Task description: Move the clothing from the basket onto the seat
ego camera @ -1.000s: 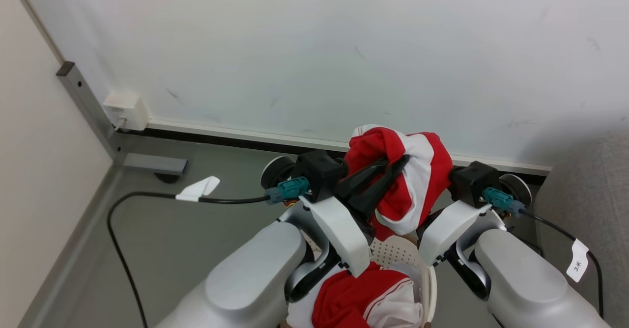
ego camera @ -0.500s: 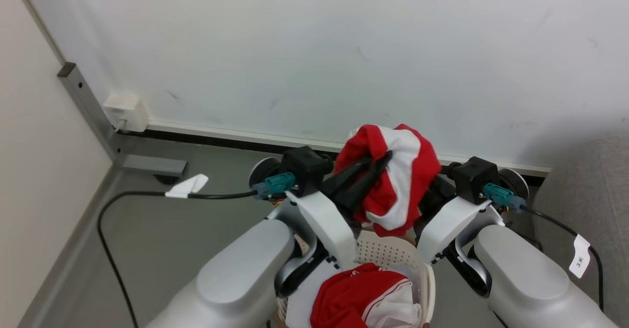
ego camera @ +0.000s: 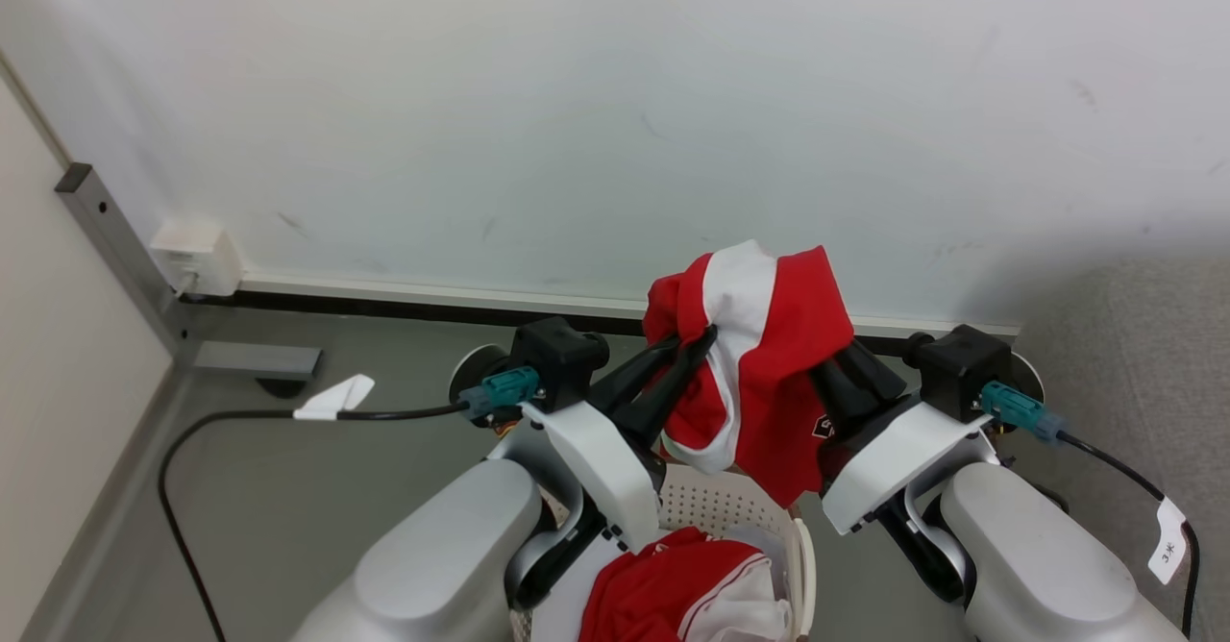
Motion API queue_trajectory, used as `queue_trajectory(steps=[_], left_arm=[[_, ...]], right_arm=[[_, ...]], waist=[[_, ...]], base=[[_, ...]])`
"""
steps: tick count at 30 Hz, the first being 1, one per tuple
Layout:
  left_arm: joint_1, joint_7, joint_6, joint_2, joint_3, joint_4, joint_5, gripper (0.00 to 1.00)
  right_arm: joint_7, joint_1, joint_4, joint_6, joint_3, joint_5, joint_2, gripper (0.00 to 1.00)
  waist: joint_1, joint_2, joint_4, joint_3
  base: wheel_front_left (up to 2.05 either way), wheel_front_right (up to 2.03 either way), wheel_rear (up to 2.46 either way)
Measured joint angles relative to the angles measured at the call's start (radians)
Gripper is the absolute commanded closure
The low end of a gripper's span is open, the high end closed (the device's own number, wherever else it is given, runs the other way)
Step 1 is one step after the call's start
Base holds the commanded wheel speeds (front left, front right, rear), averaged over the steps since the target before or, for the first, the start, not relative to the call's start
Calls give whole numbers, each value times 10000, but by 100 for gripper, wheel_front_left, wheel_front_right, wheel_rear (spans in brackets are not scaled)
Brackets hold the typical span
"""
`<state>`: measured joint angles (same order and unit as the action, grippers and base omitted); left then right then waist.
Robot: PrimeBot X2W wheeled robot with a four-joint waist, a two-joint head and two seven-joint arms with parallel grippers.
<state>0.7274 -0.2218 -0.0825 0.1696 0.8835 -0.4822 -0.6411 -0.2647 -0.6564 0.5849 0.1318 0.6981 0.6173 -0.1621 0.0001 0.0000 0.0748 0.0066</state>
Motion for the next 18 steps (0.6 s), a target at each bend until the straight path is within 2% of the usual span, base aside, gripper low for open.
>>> queue_trajectory(steps=[1,2,3,18], left_arm=[[-30,0,13,15,8,29,-12,57],[-65,0,40,40,0,61,-17,15],[-110,0,56,65,2,92,-21,0],[-610,-178,445,573,-146,700,-44,0]], right_arm=[[0,61,-92,0,-58,0,0,100],[2,119,-167,0,-130,0,-2,100],[0,179,-267,0,-228,0,-6,100],[0,837,-1684,0,-1463,-698,-460,100]], waist=[[0,0,-42,-16],[0,0,-87,-32],[0,0,-134,-48],[-1,0,-1158,-163]], base=[[0,0,0],[0,0,0],[0,0,0],[0,0,0]])
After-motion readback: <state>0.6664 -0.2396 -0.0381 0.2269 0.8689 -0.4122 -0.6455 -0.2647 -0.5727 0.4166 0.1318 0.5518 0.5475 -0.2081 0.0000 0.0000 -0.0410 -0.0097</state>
